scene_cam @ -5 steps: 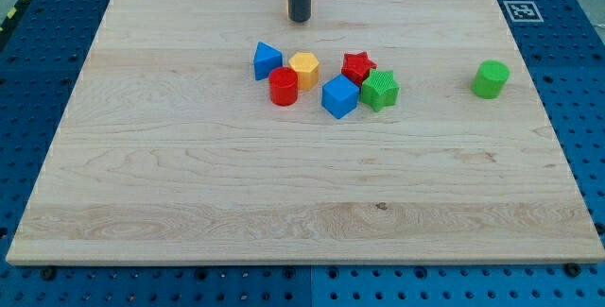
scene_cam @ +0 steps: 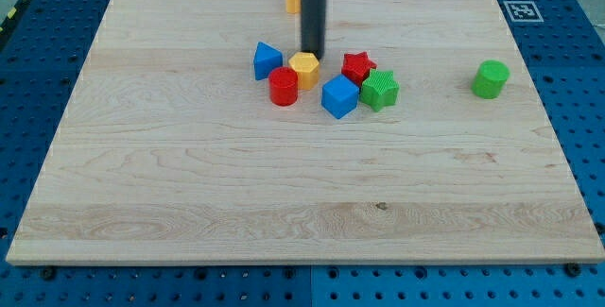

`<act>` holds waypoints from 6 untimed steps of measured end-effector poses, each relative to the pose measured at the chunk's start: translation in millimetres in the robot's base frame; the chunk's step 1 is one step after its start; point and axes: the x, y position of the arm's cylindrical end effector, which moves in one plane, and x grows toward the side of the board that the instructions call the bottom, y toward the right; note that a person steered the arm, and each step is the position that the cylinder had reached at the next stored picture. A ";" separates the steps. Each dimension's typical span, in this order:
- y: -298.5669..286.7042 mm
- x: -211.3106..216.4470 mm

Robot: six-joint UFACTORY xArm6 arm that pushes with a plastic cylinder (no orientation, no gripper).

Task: Move green star towards the bottom right

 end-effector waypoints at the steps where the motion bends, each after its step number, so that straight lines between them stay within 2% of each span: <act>1: 51.2 25.0; 3: 80.9 90.4; 5: 146.2 128.7; 6: 161.1 148.4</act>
